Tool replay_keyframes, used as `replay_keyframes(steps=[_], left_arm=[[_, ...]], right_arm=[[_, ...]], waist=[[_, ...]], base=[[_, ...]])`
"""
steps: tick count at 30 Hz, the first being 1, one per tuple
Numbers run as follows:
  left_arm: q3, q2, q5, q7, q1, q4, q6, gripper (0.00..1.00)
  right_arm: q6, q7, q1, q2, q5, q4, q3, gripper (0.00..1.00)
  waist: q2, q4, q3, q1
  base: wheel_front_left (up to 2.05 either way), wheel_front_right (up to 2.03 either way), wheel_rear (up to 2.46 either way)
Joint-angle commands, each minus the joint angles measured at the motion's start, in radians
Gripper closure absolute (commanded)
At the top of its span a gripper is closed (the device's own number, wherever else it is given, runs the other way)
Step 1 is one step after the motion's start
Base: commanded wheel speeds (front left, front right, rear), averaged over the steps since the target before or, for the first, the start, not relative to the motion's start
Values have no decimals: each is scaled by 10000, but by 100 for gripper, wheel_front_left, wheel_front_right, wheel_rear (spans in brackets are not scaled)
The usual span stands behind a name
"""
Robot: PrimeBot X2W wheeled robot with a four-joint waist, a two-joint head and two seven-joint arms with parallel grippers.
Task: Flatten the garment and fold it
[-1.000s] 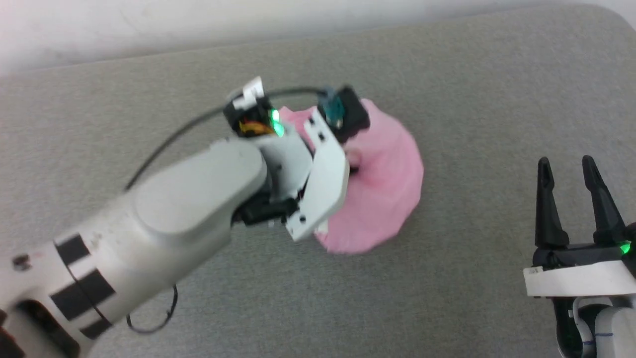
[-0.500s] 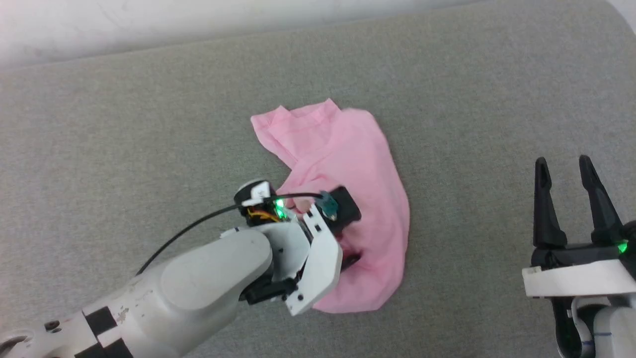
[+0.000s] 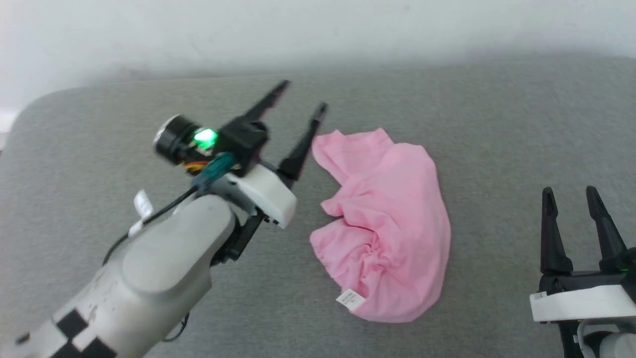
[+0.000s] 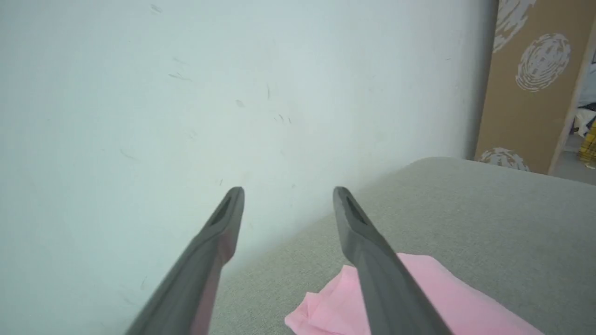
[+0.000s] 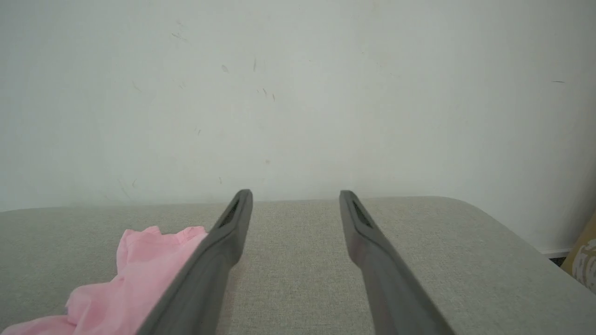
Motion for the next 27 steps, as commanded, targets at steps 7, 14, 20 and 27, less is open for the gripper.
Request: replay_keyframes(steps=[7, 14, 20, 27], left_arm=[[3345, -181, 1726, -53, 3145, -1828, 1911, 0], [5957, -912, 3189, -55, 6023, -2739, 2354, 0], [7009, -1716, 4059, -56, 7680, -2992, 1601, 0], [8020, -2473, 4742, -56, 8495, -3113, 741, 0]], right_arm=[[-19, -46, 354, 19, -64, -46, 1, 0], [-19, -46, 499, 19, -49, -22, 52, 0], [-19, -46, 693, 19, -54, 70, 39, 0], [-19, -46, 556, 19, -198, 5, -54, 0]], waist=[[-1, 1121, -789, 1], [-1, 1265, -942, 1], [-1, 1327, -1051, 1], [-1, 1456, -1031, 1]], base=[[0, 0, 0], [0, 0, 0], [0, 0, 0], [0, 0, 0]])
